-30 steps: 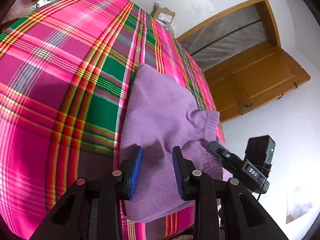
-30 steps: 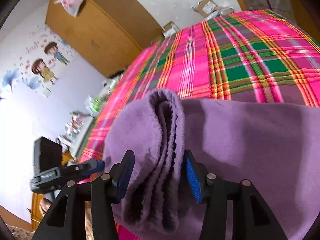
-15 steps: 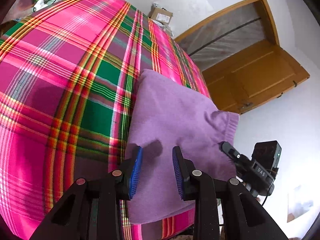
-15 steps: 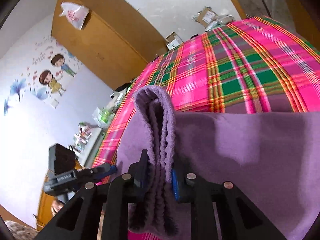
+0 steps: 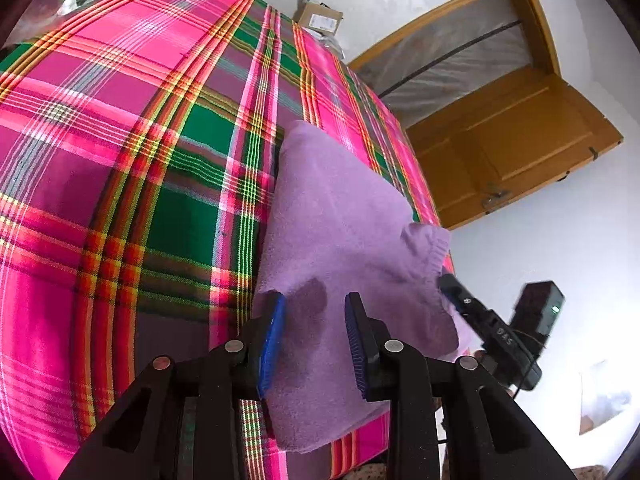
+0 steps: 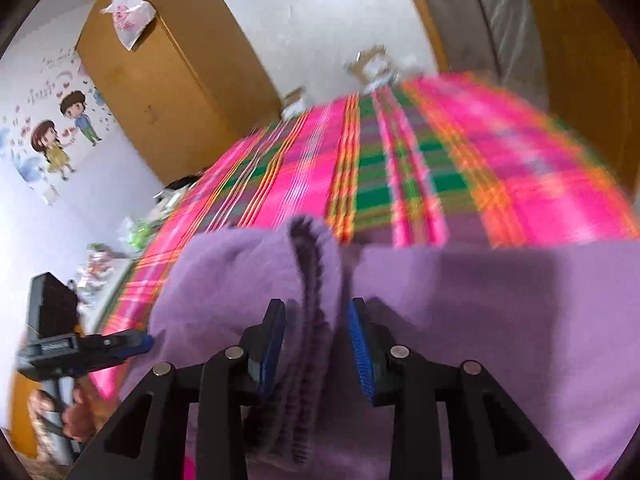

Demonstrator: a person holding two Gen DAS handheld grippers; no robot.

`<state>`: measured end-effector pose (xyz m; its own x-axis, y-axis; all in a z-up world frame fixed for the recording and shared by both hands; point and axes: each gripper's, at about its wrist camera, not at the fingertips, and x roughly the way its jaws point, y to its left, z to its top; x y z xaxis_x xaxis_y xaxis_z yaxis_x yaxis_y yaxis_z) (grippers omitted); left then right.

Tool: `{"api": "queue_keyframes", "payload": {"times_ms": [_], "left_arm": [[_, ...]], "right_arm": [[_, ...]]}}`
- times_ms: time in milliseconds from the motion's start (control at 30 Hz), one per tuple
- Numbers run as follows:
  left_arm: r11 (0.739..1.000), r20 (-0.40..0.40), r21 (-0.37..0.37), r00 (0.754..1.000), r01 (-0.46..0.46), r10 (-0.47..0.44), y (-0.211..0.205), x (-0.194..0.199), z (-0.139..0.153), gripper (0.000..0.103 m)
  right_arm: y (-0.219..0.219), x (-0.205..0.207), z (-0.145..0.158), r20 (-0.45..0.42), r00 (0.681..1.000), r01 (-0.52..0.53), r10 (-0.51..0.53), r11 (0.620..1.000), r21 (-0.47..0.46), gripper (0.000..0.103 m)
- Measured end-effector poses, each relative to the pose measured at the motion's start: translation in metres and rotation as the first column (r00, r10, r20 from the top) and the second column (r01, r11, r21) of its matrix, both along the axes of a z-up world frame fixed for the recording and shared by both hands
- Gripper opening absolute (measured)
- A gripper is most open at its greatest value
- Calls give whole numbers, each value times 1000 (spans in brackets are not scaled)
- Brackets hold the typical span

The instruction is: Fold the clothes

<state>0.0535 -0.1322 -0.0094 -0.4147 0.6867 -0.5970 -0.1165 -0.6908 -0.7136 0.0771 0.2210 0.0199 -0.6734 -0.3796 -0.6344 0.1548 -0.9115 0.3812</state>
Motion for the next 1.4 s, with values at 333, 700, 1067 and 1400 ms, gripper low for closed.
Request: {"api": "queue_keyframes", "payload": {"times_ms": [333,700,1067,1400], "left_arm": [[1000,1,-5,1000,-5,5,1,2,1,31],[1000,1,-17,1000,-6,6,0,6,4,31],[1000,9,-19,1000,-3,3,-2,11,1,31],[999,16,-35,1000,26,-25,-4,16,-1,33]], "right_arm": [[-19,40,-4,58,988,-146,146,989,-3,32],[-12,57,16,-44,993,-107,111,991,82,0],[-43,52,26,-119,964,-227,238,969,100,5],[-73,38,-14,-3,954,-280,300,894,351,7]]}}
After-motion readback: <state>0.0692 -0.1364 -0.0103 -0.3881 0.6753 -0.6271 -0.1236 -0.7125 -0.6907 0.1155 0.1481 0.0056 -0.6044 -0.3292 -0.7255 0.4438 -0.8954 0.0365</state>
